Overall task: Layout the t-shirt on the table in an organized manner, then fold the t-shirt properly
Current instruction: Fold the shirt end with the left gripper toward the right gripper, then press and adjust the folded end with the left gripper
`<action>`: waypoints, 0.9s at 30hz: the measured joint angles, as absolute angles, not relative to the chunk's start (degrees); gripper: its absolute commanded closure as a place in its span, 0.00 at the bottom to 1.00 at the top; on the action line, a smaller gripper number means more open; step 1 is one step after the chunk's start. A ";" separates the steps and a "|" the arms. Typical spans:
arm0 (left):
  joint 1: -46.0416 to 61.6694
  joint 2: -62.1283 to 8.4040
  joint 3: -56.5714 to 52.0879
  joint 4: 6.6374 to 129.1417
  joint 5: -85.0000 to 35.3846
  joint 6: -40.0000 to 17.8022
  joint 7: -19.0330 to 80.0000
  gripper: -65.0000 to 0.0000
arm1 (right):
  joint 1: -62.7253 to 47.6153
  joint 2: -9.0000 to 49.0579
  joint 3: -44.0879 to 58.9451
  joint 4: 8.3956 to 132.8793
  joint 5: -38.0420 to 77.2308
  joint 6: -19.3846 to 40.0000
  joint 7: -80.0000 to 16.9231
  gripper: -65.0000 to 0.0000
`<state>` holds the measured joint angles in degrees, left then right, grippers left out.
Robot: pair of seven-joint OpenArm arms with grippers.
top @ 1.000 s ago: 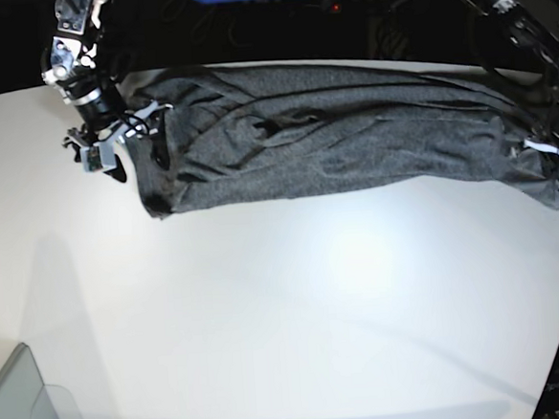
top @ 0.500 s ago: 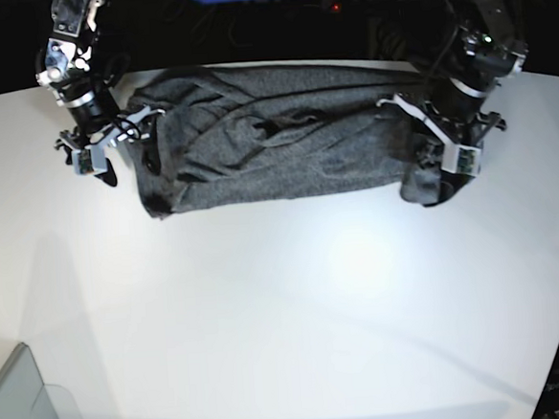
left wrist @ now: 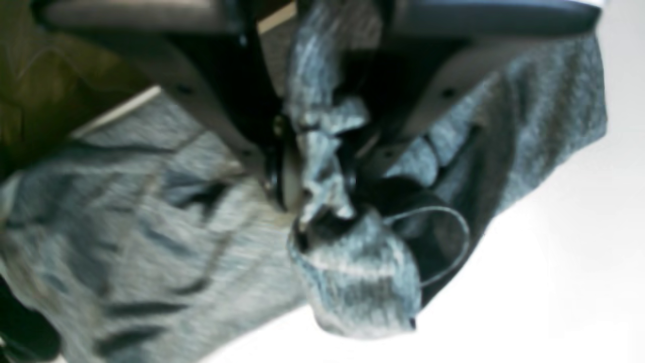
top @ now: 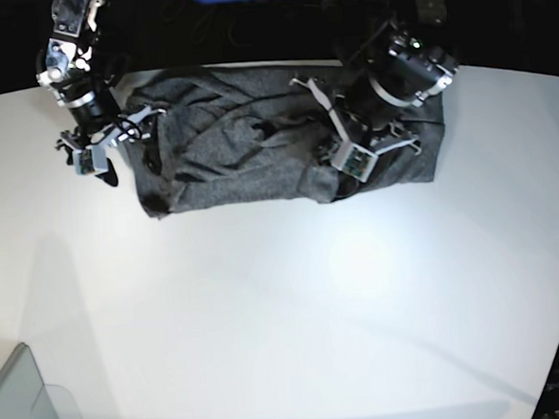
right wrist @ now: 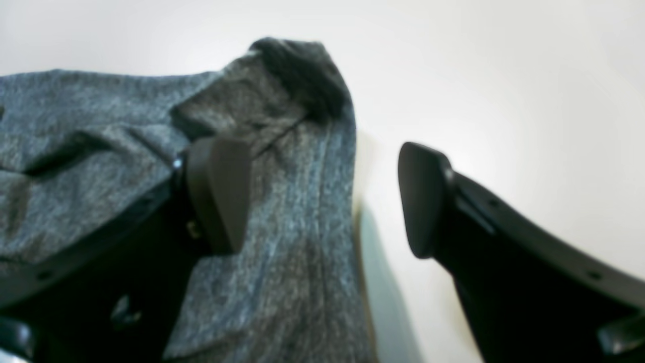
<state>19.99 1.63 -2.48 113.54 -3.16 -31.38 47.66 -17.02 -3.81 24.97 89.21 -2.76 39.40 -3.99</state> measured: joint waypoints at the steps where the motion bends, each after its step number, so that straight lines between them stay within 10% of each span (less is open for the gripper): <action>1: 19.90 1.61 -1.74 112.99 -2.02 -31.55 47.59 1.00 | -17.02 -3.81 24.97 89.21 -2.76 39.40 -3.97 0.29; 18: 16.36 1.45 5.87 106.91 -0.80 -31.48 48.18 0.99 | -17.21 -3.81 24.97 89.21 -2.76 39.40 -3.97 0.29; 27: 16.47 1.43 6.11 107.15 -1.10 -31.57 48.23 0.58 | -17.19 -3.79 24.84 89.21 -2.79 39.40 -4.01 0.29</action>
<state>16.47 1.43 6.11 107.15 -1.10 -31.57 48.23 -17.19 -3.79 24.84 89.21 -2.79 39.40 -4.01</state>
